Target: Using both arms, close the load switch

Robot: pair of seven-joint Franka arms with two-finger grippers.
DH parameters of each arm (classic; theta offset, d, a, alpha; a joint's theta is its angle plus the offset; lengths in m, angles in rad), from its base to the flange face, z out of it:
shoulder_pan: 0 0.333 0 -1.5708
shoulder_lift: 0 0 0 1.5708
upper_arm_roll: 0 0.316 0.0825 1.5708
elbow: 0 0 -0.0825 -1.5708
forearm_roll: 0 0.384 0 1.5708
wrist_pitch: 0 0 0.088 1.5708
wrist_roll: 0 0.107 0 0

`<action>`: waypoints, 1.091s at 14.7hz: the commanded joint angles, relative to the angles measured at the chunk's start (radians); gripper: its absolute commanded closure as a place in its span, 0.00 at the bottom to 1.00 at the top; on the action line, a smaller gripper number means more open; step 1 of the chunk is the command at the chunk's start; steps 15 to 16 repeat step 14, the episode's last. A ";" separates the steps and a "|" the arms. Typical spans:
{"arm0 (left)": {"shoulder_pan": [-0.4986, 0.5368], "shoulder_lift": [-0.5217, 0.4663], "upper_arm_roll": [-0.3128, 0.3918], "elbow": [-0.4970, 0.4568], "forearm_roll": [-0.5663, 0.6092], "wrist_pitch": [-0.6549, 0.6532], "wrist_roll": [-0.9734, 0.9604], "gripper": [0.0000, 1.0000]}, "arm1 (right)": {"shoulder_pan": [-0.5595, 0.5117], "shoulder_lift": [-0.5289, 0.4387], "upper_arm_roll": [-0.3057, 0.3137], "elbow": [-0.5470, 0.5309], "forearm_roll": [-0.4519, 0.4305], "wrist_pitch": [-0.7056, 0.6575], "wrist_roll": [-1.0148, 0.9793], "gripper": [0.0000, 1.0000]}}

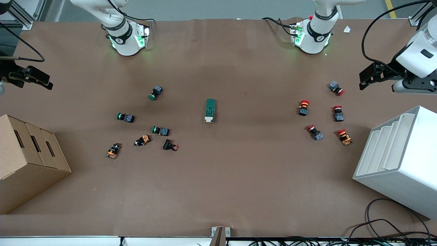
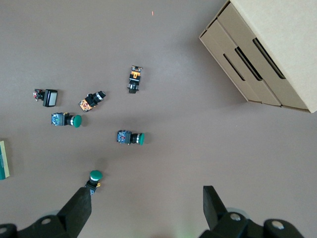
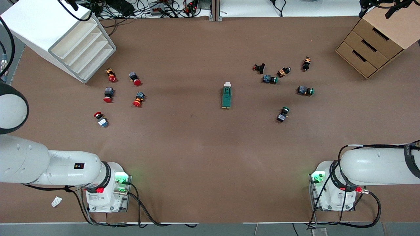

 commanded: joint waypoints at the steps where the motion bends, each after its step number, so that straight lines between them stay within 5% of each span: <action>1: 0.010 -0.039 0.000 -0.047 -0.022 0.002 0.014 0.00 | -0.009 -0.030 0.021 -0.001 -0.022 -0.043 0.015 0.00; 16: 0.012 -0.034 0.013 -0.008 -0.008 0.000 0.013 0.00 | 0.035 -0.132 -0.002 0.024 0.027 -0.147 0.039 0.00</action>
